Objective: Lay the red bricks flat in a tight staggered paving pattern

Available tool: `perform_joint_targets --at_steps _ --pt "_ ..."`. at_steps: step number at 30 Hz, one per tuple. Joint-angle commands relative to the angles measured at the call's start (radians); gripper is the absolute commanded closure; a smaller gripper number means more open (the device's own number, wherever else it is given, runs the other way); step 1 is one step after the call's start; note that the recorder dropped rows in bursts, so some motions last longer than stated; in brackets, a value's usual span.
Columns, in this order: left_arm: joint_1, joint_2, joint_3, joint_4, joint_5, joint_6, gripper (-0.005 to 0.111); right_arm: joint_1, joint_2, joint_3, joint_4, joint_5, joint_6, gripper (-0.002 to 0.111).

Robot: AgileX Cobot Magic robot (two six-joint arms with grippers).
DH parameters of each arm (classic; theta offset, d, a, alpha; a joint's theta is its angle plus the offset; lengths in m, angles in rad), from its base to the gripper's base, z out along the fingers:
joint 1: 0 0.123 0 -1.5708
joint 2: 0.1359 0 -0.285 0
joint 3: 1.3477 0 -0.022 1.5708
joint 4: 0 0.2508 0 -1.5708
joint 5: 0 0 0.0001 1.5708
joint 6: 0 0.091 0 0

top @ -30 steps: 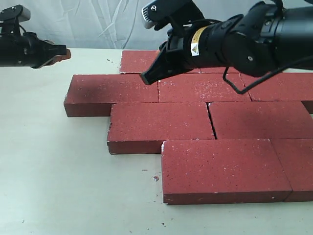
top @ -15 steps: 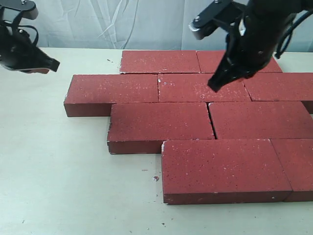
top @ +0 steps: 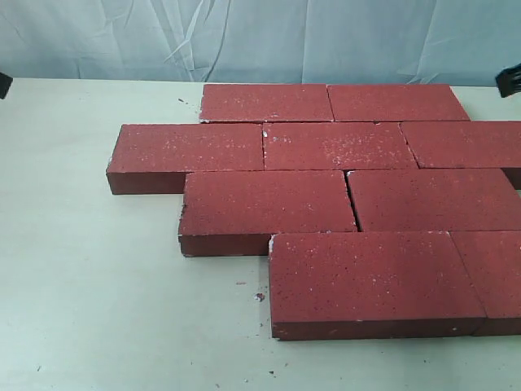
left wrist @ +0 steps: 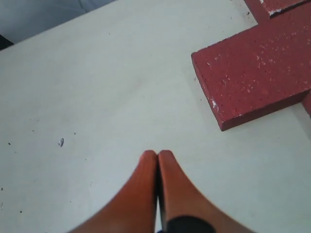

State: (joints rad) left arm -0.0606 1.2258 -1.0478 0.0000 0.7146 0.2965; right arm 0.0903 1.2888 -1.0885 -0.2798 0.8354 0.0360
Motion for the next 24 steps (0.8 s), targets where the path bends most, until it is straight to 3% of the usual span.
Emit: perform_joint_targets --at_steps 1,6,24 --pt "-0.002 -0.117 0.102 0.011 -0.108 -0.008 0.107 -0.053 -0.111 0.09 0.001 -0.128 0.054 0.109" --pt "-0.002 -0.252 0.211 0.0 -0.237 -0.008 0.107 -0.055 -0.204 0.154 -0.017 -0.18 0.1 0.109" --pt "-0.002 -0.732 0.499 -0.098 -0.408 -0.006 0.107 -0.055 -0.647 0.516 -0.06 -0.513 0.163 0.109"
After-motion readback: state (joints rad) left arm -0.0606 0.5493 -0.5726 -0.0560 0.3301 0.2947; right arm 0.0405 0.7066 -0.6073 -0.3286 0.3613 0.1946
